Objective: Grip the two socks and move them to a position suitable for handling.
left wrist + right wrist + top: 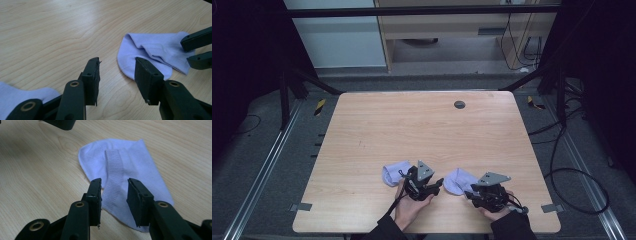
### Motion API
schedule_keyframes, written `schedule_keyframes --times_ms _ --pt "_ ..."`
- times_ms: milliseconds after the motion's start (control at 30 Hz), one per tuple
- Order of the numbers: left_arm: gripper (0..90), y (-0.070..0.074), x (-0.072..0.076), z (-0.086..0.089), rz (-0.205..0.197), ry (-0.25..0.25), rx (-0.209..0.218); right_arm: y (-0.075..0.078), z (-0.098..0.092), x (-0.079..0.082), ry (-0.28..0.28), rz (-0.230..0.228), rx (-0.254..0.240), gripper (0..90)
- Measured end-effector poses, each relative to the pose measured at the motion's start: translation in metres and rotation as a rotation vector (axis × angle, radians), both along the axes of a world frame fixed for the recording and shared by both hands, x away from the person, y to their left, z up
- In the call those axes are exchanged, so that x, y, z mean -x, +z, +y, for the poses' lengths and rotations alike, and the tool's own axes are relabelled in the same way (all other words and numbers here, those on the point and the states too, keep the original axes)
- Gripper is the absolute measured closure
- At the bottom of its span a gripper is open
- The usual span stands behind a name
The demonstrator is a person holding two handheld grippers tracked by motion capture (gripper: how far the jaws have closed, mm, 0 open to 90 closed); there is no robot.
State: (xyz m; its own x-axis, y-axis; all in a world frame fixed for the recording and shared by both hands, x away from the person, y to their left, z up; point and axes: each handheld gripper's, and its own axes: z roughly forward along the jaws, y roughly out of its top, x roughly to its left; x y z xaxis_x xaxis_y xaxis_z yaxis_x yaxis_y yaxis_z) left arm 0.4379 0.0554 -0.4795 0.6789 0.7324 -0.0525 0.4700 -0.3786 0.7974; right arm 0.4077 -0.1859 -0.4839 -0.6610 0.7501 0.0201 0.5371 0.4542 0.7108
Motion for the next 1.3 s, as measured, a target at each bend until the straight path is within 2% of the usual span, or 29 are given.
schedule_keyframes --times_ms 500,900,1067,1300 --pt "54.7 -0.015 -0.001 -0.023 0.041 -0.025 -0.032 -0.009 0.006 -0.002 0.017 0.042 0.020 67.1" --pt "62.2 -0.022 -0.003 -0.028 0.071 -0.010 -0.063 -0.010 0.005 -0.003 0.010 0.044 0.035 74.6" --pt "66.6 -0.023 -0.002 -0.029 0.060 -0.007 -0.073 -0.010 0.005 -0.004 0.005 0.047 0.030 79.8" --pt "72.6 -0.023 -0.002 -0.030 0.050 0.003 -0.084 -0.008 0.005 -0.003 0.007 0.041 0.019 81.5"
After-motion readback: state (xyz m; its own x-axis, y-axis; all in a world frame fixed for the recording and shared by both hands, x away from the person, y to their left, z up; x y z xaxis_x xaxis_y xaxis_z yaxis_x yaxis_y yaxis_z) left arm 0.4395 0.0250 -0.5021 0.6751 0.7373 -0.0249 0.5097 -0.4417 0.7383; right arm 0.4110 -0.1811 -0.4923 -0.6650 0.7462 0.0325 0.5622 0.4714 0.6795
